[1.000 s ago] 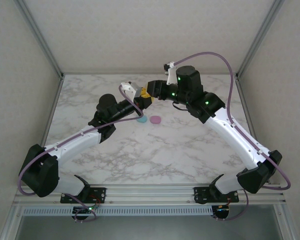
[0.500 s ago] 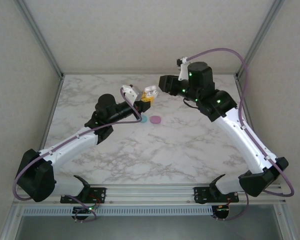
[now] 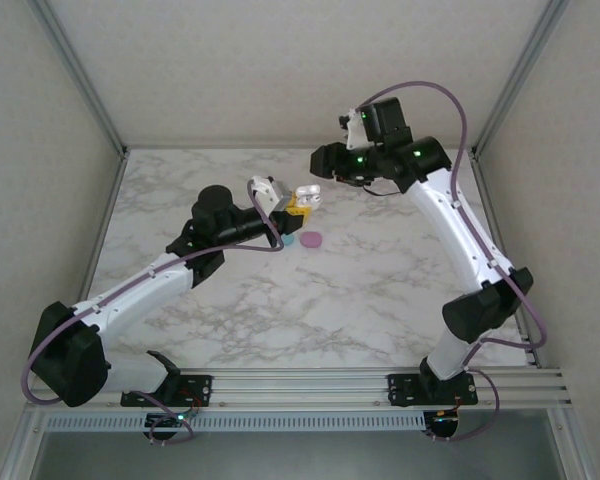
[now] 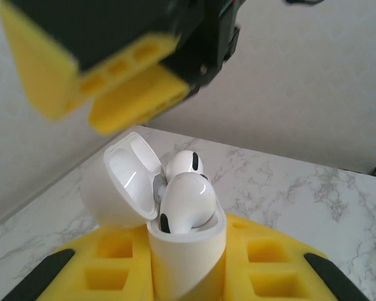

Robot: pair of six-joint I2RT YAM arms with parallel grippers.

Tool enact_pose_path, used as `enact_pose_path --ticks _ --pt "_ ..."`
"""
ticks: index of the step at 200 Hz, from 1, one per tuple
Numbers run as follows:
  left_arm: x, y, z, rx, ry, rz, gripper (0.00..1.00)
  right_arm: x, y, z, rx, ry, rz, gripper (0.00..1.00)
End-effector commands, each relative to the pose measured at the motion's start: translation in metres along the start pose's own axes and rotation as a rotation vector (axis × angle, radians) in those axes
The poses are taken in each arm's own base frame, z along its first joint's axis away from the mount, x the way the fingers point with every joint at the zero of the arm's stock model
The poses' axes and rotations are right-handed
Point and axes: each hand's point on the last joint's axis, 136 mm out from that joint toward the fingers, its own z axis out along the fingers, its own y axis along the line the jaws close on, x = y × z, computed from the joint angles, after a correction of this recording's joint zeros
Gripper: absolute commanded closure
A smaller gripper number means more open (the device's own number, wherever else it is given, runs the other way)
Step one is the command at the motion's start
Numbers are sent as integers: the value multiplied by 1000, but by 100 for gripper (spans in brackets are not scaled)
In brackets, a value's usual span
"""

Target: Insert wireless bluetooth earbuds into charging case

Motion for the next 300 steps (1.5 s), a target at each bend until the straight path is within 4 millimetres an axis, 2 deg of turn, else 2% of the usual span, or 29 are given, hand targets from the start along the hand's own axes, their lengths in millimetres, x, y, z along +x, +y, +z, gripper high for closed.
enact_pose_path --ticks 1,34,135,174,200,228,260,288,300 --pt "-24 -10 -2 43 -41 50 99 13 14 -4 -70 84 -6 47" --pt "-25 -6 -2 21 -41 53 99 24 11 0 -68 138 -22 47" --pt "-24 5 3 -27 -49 -3 99 40 5 -20 -49 121 -53 47" --pt "-24 7 3 -37 -46 -15 99 39 -1 -25 -25 102 -58 47" --pt "-19 11 3 -60 -24 -52 99 29 -20 -33 92 18 -58 44" --pt "2 20 2 -121 41 -166 100 19 -57 -47 275 -115 -37 39" --pt "37 23 2 -157 136 -344 99 17 -86 -61 359 -219 27 37" --pt "85 38 0 -285 241 -544 100 22 -112 -68 410 -262 113 36" --pt "103 36 3 -284 283 -607 100 25 -121 -70 424 -270 142 36"
